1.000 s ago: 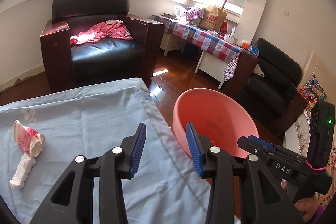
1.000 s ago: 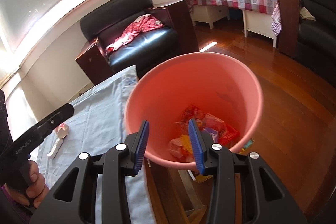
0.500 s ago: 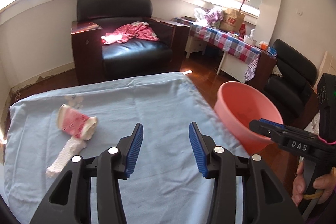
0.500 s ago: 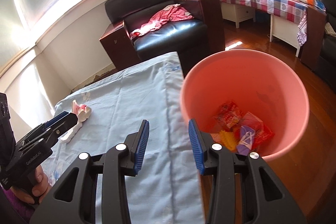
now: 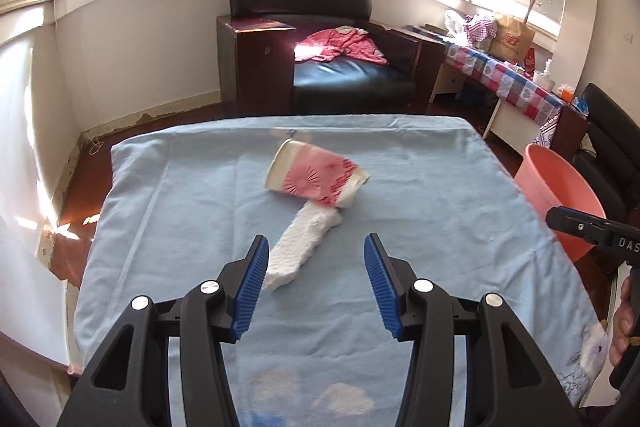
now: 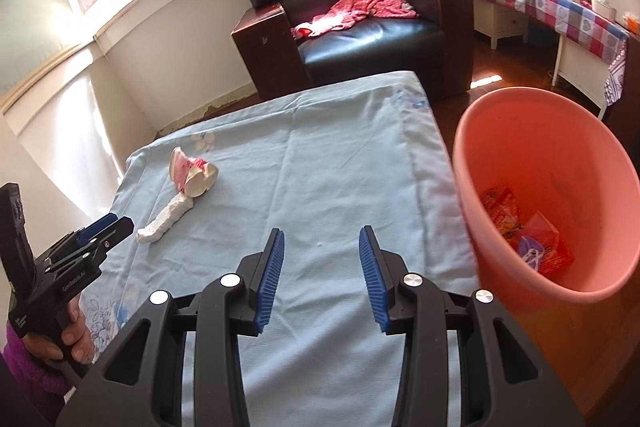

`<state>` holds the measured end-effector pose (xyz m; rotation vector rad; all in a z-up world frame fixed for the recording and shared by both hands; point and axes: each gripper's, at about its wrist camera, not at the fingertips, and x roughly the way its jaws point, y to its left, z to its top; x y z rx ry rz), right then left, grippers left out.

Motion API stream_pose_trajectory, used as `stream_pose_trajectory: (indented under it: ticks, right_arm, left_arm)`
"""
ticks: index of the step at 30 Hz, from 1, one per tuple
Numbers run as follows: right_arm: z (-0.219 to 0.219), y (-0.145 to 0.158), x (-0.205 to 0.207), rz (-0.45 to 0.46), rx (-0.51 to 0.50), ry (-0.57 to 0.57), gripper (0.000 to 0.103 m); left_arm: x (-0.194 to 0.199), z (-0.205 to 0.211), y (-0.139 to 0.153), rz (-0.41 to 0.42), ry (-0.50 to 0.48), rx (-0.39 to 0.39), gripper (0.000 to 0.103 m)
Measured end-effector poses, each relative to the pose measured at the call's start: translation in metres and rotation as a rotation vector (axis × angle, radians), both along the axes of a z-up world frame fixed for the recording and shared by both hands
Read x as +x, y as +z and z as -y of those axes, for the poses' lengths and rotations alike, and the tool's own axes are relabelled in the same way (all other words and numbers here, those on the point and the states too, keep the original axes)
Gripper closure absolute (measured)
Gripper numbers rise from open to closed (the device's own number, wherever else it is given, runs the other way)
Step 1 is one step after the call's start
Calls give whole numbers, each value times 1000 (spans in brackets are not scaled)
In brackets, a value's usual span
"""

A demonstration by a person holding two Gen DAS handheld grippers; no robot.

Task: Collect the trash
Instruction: 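Move both tools back over the paper cup and foam strip, then grasp the white foam strip with the left tool while the right tool grasps the paper cup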

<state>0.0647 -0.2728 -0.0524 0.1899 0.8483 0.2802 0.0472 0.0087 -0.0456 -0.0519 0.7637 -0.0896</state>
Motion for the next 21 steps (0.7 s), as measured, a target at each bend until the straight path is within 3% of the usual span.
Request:
stream_pose_trajectory:
  ticks: [9, 14, 17, 18, 21]
  right_arm:
    - [-20, -4, 2, -17, -31, 39, 63]
    - [-20, -7, 4, -31, -33, 29, 63]
    - [-21, -9, 6, -39, -27, 31, 63]
    - [-22, -10, 7, -42, -24, 34, 63]
    - [-28, -12, 7, -48, -24, 46, 63]
  left_arm:
    - [22, -19, -34, -105, 8, 41, 54]
    - [27, -18, -39, -107, -17, 46, 55]
    - [28, -15, -41, -114, -30, 65, 64]
    - [28, -15, -42, -119, -30, 64, 73]
    - [25, -18, -39, -103, -22, 57, 74]
